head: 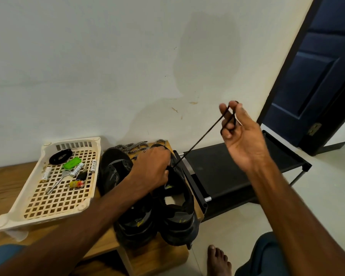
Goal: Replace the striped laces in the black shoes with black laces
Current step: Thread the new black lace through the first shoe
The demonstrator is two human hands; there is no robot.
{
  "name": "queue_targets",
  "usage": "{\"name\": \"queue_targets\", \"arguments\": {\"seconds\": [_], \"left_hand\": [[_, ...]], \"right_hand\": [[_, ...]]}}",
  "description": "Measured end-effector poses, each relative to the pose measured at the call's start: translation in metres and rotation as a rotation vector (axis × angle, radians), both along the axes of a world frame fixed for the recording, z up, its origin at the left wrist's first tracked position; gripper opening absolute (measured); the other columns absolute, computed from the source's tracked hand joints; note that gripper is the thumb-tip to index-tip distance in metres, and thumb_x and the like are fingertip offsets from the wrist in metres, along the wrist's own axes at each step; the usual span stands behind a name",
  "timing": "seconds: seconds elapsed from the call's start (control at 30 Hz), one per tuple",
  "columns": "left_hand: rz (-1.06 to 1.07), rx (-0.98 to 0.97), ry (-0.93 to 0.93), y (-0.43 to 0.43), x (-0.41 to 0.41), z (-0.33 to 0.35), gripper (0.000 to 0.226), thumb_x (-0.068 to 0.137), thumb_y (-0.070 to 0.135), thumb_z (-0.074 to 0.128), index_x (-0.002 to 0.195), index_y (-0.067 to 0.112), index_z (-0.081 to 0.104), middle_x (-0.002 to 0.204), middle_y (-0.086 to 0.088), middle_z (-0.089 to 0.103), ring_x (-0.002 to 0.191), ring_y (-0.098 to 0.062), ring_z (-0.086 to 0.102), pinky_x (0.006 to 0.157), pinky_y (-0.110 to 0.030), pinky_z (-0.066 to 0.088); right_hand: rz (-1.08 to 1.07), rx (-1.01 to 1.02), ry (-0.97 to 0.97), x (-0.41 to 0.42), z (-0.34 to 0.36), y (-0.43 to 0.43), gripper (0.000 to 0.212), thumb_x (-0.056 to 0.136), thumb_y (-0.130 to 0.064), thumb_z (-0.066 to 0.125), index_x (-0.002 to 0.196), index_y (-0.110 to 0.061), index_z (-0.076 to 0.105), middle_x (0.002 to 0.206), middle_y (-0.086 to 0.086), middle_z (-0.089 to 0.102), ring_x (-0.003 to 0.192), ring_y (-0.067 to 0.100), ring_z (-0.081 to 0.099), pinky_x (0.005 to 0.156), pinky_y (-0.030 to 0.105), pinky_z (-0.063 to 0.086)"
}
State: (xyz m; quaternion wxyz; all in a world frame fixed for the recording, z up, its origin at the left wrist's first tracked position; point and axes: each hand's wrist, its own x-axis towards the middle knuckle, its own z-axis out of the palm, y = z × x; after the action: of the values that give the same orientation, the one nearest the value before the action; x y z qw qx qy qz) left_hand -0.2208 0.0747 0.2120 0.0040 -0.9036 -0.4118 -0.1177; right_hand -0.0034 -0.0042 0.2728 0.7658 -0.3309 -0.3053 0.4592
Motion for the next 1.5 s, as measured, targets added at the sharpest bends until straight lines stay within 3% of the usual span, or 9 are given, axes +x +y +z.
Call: {"name": "queue_targets", "arguments": {"seconds": [0.13,0.27,0.4,0.57,0.83,0.97,1.07,1.27,1.5], "left_hand": [[0.095,0.055,0.006,-0.003,0.000,0.003,0.008,0.082,0.019,0.068,0.090,0.017,0.068,0.097,-0.001,0.063,0.099,-0.020,0.060,0.071,-0.032,0.049],[0.120,-0.097,-0.230,-0.005,-0.008,0.011,0.004,0.082,0.029,0.071,0.084,0.026,0.071,0.082,0.012,0.068,0.080,-0.008,0.061,0.072,-0.029,0.053],[0.124,-0.169,-0.437,-0.007,-0.010,0.016,0.006,0.090,0.033,0.070,0.086,0.028,0.071,0.077,0.014,0.069,0.072,-0.003,0.065,0.075,-0.036,0.061],[0.135,-0.222,-0.361,-0.013,-0.013,0.008,0.022,0.085,0.036,0.076,0.102,0.028,0.064,0.095,0.015,0.065,0.086,-0.005,0.063,0.084,-0.033,0.057],[0.242,-0.213,-0.219,-0.023,-0.011,-0.004,0.062,0.079,0.032,0.082,0.130,0.021,0.047,0.126,0.000,0.056,0.114,-0.026,0.060,0.085,-0.038,0.050],[0.235,-0.231,-0.207,-0.017,-0.011,-0.006,0.062,0.078,0.018,0.081,0.131,0.018,0.047,0.126,-0.001,0.059,0.113,-0.025,0.061,0.078,-0.032,0.045],[0.210,-0.232,-0.205,-0.015,-0.011,-0.006,0.057,0.079,0.016,0.081,0.127,0.018,0.051,0.122,-0.001,0.059,0.111,-0.025,0.061,0.078,-0.034,0.049],[0.125,-0.185,-0.268,-0.015,-0.014,-0.006,0.042,0.081,0.016,0.079,0.119,0.019,0.062,0.112,0.003,0.064,0.096,-0.015,0.062,0.081,-0.029,0.053],[0.246,-0.111,-0.276,-0.022,-0.011,0.007,0.022,0.090,0.029,0.071,0.073,0.014,0.069,0.075,0.001,0.070,0.073,-0.014,0.067,0.068,-0.032,0.059]], "right_hand": [[-0.223,-0.222,-0.968,-0.001,-0.015,0.004,0.019,0.099,-0.033,0.066,0.109,-0.023,0.078,0.089,-0.017,0.074,0.072,-0.004,0.063,0.065,0.015,0.048],[0.301,-0.531,-1.617,-0.018,-0.035,0.010,0.023,0.089,-0.053,0.072,0.084,-0.031,0.077,0.069,-0.010,0.066,0.061,-0.001,0.057,0.063,0.026,0.047],[0.376,-0.538,-1.541,-0.029,-0.043,0.018,0.012,0.093,-0.032,0.075,0.094,-0.022,0.081,0.079,-0.004,0.073,0.072,0.005,0.066,0.069,0.028,0.056],[0.089,-0.500,-1.583,-0.034,-0.047,0.027,0.016,0.089,-0.033,0.079,0.102,-0.023,0.080,0.086,-0.011,0.072,0.081,0.007,0.068,0.077,0.032,0.058],[0.228,-0.475,-1.556,-0.046,-0.041,0.038,0.017,0.094,-0.028,0.073,0.092,-0.013,0.081,0.081,0.005,0.075,0.063,0.014,0.061,0.062,0.029,0.052],[0.088,-0.438,-1.276,-0.026,-0.028,0.028,0.015,0.092,-0.021,0.073,0.086,-0.011,0.082,0.091,0.007,0.079,0.092,0.030,0.073,0.093,0.048,0.059],[0.041,-0.476,-1.270,-0.016,-0.030,0.022,0.013,0.090,-0.022,0.076,0.084,-0.013,0.083,0.091,-0.004,0.080,0.092,0.008,0.073,0.095,0.039,0.058],[0.092,-0.611,-1.478,-0.003,-0.037,0.019,0.022,0.092,-0.033,0.075,0.086,-0.014,0.082,0.088,0.000,0.078,0.083,0.021,0.072,0.085,0.041,0.061],[-0.002,-0.483,-1.349,-0.009,-0.035,0.015,0.018,0.098,-0.031,0.067,0.095,-0.022,0.082,0.070,-0.027,0.068,0.069,-0.007,0.064,0.067,0.021,0.049]]}}
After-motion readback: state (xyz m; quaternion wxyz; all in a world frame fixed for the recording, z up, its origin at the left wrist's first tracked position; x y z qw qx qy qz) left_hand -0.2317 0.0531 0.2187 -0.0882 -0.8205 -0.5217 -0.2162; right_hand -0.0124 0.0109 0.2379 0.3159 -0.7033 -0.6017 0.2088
